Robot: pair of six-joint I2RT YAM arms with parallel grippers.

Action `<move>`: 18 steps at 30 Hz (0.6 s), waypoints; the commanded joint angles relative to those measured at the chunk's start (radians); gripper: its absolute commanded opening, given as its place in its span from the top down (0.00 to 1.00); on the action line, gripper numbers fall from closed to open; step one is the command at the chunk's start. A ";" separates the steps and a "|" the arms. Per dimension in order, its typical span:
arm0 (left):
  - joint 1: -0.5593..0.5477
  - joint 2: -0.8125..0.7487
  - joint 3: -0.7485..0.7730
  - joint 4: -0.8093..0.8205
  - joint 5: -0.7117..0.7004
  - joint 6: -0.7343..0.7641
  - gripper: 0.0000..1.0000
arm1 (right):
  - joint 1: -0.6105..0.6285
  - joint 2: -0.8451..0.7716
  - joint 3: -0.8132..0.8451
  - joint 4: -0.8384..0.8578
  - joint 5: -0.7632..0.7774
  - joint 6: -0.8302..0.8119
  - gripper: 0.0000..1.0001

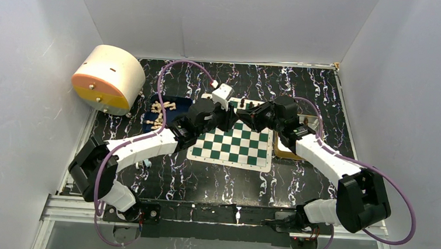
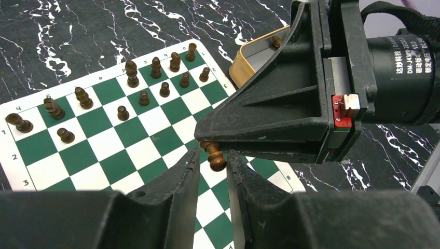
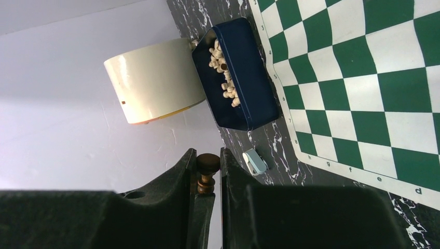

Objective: Set up the chess pieces on the board
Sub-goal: Pick up the chess piece from the storage box.

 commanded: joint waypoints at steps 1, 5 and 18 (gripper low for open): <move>-0.004 -0.027 0.018 0.013 -0.023 0.027 0.77 | 0.016 -0.006 -0.004 0.065 0.001 0.017 0.80; -0.004 -0.031 0.013 0.008 -0.019 0.030 0.85 | 0.020 -0.015 -0.015 0.068 0.001 0.020 0.80; -0.004 -0.046 0.113 -0.281 -0.058 -0.004 0.95 | 0.021 -0.088 -0.059 -0.029 0.028 -0.125 0.52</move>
